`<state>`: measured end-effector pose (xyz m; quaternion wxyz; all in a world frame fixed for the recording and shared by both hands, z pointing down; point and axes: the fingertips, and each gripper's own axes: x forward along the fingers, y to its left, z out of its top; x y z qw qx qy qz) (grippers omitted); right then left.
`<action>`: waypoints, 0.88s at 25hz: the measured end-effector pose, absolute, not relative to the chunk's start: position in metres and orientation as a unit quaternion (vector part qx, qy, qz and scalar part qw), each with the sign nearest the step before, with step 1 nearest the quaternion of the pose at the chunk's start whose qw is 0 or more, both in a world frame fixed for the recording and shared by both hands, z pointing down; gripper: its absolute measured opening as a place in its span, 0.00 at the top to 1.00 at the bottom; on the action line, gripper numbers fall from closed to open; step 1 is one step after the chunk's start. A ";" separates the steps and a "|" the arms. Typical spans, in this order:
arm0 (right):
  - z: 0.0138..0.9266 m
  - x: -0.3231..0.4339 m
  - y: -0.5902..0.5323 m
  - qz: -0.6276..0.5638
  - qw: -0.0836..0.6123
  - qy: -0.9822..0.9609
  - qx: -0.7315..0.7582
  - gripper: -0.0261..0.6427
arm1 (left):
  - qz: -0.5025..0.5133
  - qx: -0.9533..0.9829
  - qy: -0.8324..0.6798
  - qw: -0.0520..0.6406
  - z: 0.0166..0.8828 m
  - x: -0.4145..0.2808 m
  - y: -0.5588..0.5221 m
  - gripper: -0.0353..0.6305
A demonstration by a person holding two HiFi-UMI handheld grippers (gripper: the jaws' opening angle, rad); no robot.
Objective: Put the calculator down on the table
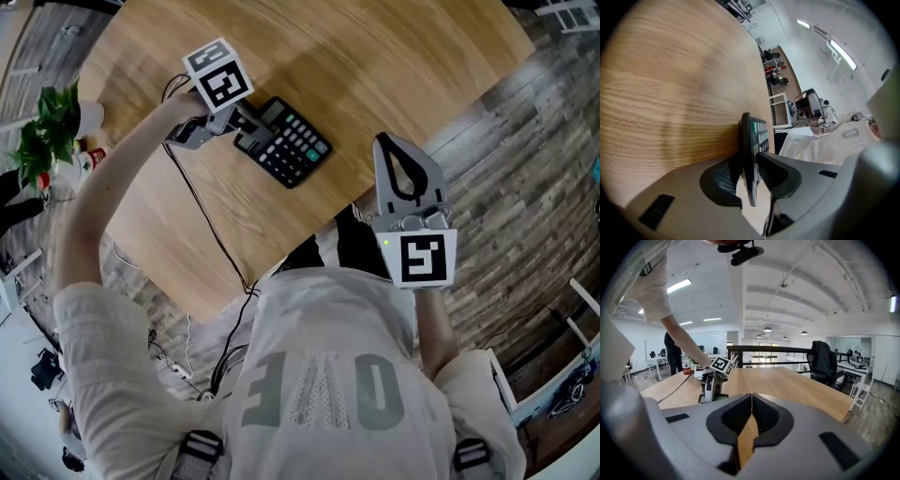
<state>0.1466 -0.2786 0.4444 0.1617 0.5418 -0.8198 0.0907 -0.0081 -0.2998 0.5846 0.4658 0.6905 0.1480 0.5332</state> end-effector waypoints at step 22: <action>0.422 0.116 -0.240 0.055 0.153 -0.843 0.513 0.93 | 0.593 0.778 -0.129 0.165 0.580 -0.013 -0.334 0.49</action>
